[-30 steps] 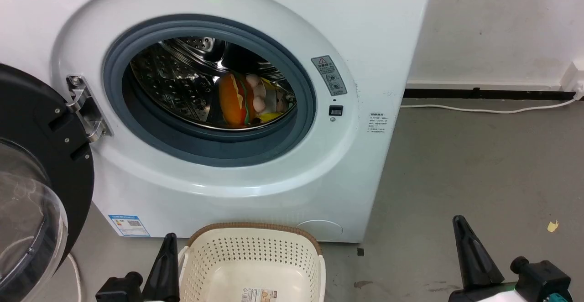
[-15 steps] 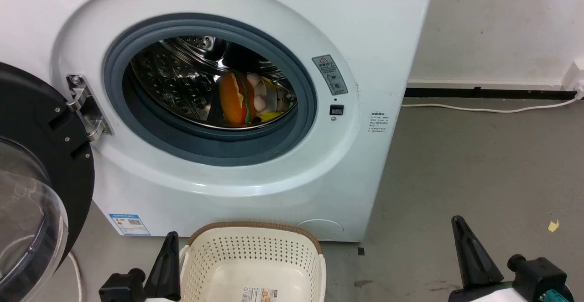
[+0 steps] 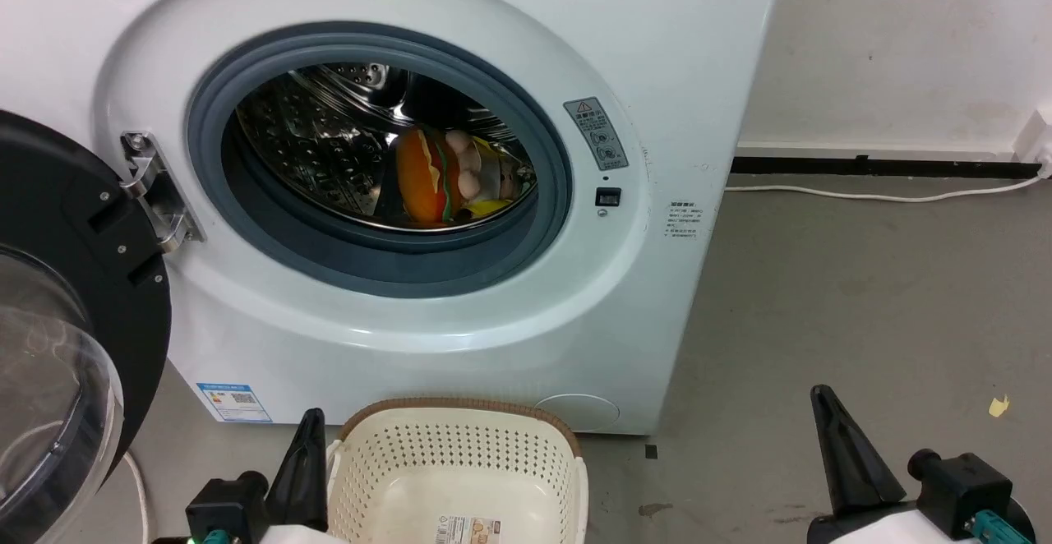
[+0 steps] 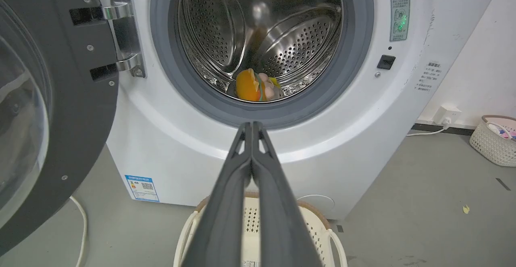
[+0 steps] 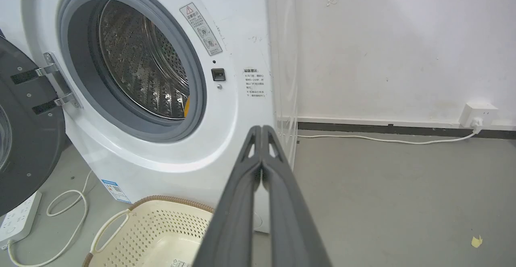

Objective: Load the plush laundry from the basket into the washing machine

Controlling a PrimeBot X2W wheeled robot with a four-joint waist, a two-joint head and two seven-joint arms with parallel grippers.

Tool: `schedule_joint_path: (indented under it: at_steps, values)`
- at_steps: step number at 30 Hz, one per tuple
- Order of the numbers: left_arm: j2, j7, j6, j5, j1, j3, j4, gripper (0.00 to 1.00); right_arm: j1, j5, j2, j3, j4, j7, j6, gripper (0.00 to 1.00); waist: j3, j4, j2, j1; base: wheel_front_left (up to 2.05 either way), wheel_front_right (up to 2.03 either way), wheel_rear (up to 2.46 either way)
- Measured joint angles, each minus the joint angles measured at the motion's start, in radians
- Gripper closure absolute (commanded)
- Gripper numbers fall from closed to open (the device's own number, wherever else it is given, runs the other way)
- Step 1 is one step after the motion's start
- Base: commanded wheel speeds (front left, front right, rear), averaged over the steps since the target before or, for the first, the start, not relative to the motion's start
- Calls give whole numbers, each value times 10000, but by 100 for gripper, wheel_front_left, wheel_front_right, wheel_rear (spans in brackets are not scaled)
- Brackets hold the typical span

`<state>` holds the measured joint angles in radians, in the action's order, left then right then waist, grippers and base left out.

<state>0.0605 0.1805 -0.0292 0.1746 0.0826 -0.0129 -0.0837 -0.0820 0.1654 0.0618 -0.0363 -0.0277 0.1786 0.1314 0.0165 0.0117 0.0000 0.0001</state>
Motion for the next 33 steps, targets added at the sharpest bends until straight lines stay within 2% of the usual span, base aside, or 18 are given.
schedule_joint_path:
  at_steps: [33]
  values:
    - [-42, -731, 96, -690, -234, 23, 314, 100, 297, -652, -17, 144, 82, -713, 0, 100, -68, -48, 0, 0, 0, 0, 0]
